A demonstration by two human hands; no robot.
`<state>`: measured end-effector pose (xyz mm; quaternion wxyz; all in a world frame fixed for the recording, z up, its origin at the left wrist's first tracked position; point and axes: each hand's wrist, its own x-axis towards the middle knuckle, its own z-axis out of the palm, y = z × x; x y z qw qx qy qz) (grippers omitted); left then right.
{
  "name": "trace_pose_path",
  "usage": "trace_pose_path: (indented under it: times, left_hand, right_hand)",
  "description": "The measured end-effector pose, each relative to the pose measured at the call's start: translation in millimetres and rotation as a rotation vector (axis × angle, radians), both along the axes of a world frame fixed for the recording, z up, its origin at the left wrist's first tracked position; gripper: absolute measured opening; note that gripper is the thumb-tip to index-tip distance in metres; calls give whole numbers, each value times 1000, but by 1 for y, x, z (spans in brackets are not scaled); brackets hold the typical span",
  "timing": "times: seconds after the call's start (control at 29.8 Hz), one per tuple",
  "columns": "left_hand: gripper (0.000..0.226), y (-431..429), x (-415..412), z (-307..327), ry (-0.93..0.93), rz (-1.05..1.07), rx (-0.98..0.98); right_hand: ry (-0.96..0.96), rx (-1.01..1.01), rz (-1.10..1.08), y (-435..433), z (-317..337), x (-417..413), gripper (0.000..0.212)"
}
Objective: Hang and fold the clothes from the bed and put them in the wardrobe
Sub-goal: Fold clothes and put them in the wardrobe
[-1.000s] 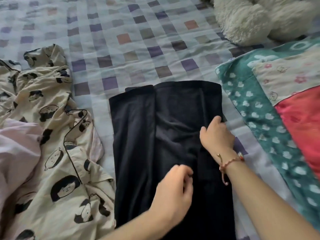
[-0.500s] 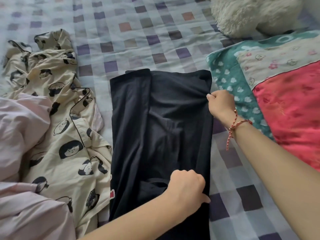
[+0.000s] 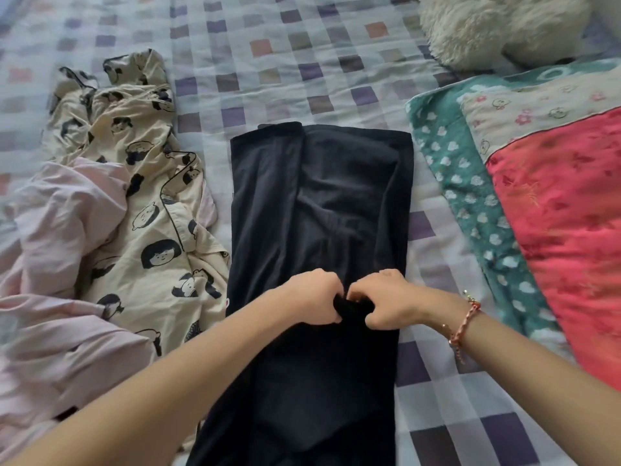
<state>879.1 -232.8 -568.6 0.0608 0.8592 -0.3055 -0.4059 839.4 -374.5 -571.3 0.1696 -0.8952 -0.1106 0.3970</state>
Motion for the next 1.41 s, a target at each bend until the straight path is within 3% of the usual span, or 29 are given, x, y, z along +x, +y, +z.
trace_pose_path:
  times: [0.03, 0.07, 0.2, 0.34, 0.47, 0.57, 0.67, 0.77, 0.81, 0.87, 0.94, 1.07, 1.14, 1.21, 1.31, 1.34, 1.41]
  left_hand:
    - [9, -2, 0, 5, 23, 44, -57]
    - [15, -8, -1, 8, 35, 96, -117]
    - [27, -36, -29, 25, 76, 296, -322]
    - [22, -62, -59, 32, 83, 539, -439]
    - [23, -61, -88, 39, 543, 1190, -537]
    - [21, -31, -92, 43, 777, 1401, -527]
    - [15, 35, -80, 38, 533, 1306, -477]
    - [22, 104, -63, 17, 142, 1163, -250]
    - [25, 119, -60, 11, 200, 1176, -208]
    - [29, 141, -66, 1, 541, 1218, -142]
    - [27, 152, -72, -7, 637, 1120, -132]
    - [15, 154, -76, -20, 307, 967, -314]
    - [19, 156, -77, -23, 101, 837, -233]
    - [26, 161, -79, -26, 5, 671, -40]
    - [31, 158, -70, -16, -106, 337, 426]
    - [31, 148, -60, -8, -199, 265, 487]
    - [27, 128, -45, 6, -365, 275, 391]
  right_hand:
    - [-38, -34, 9, -4, 1, -1, 19]
    - [-59, -60, -4, -9, 3, 0, 14]
    - [-60, -39, -121, -29, 16, -13, 24]
    - [-150, 252, -326, -51, 15, -28, 38]
    - [-314, 331, -543, -54, 11, -43, 34]
    - [-459, 383, -666, -32, 10, -51, 29]
    - [-627, 447, -831, -4, 10, -59, 25]
    - [-554, 444, -830, 16, -3, -69, 27]
    - [-500, 409, -785, 19, -9, -72, 29]
    - [-411, 330, -685, 30, -24, -84, 35]
    - [-331, 286, -656, 39, -33, -95, 43]
    - [-240, 232, -774, 53, -38, -107, 66]
    - [-214, 266, -847, 54, -38, -107, 70]
    - [-176, 262, -861, 53, -41, -104, 66]
    - [-157, 266, -912, 44, -40, -93, 49]
    - [-170, 288, -957, 38, -38, -83, 39]
    - [-196, 326, -1037, 31, -35, -68, 20]
